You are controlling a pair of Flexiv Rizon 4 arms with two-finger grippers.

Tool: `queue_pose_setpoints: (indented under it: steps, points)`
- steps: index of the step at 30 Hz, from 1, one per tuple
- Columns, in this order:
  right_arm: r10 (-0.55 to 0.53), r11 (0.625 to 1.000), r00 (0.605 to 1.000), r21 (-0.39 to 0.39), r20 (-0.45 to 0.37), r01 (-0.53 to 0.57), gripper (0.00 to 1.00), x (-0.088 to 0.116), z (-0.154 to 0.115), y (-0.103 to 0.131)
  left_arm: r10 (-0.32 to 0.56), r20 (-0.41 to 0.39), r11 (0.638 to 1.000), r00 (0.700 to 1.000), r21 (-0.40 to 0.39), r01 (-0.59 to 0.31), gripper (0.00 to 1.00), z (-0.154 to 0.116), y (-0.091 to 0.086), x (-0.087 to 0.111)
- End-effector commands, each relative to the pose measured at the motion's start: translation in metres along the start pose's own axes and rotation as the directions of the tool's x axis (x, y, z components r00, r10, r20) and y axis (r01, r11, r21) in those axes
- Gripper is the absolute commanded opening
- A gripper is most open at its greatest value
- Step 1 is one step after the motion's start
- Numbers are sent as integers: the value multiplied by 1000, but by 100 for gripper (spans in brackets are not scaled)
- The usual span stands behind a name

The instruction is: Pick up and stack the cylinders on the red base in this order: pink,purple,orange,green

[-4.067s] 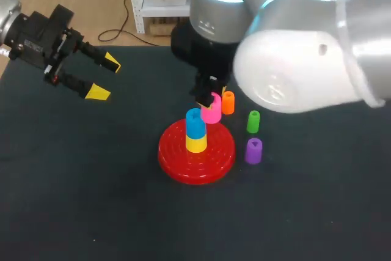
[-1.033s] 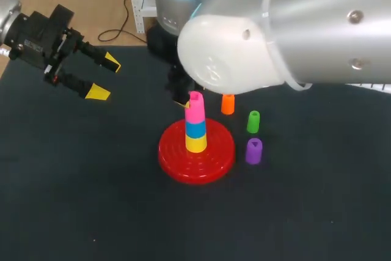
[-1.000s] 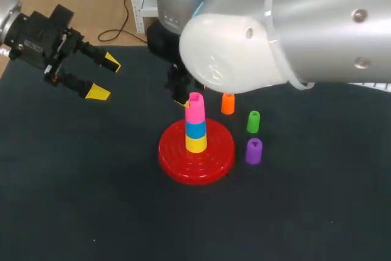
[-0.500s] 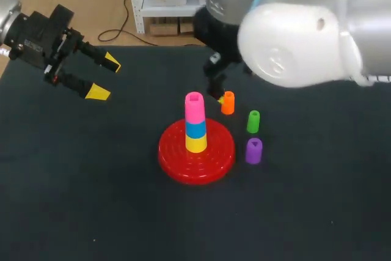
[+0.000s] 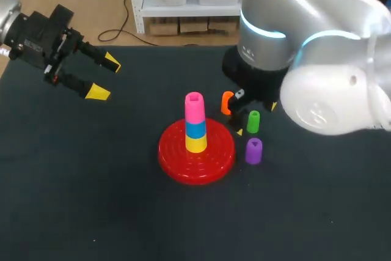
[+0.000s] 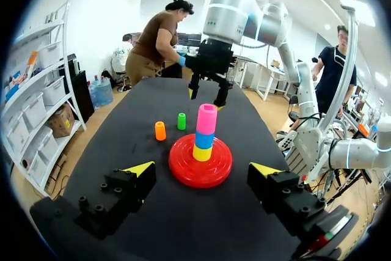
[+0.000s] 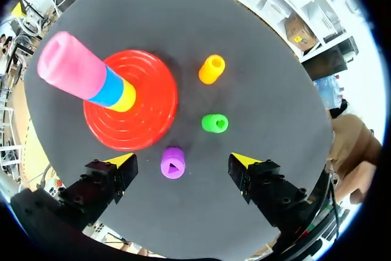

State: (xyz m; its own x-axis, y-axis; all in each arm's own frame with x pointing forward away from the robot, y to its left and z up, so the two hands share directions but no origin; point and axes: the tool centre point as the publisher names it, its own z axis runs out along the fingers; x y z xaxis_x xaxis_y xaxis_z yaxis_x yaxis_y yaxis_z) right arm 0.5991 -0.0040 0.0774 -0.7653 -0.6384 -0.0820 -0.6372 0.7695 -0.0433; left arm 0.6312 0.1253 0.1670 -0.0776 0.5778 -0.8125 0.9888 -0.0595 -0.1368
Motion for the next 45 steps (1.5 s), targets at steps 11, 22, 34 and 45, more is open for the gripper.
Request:
queue_pose_setpoints:
  steps: [11, 22, 34, 45]
  points:
    - [27, 999, 999, -21, -19, -27, 100, 17, 31, 7, 2, 1, 1000, 1000, 2, -2, 100, 0, 1, 1]
    - [17, 999, 999, -29, -50, -19, 67, 17, 45, 15, 2, 1, 1000, 1000, 2, -2, 100, 0, 1, 1]
    - [23, 999, 998, -26, -65, -24, 45, 23, 52, 14, 2, 1, 1000, 1000, 2, -2, 100, 0, 1, 1]
    - [29, 999, 998, -28, -55, -30, 42, 25, 47, 12, 2, 1, 1000, 1000, 2, -2, 100, 0, 1, 1]
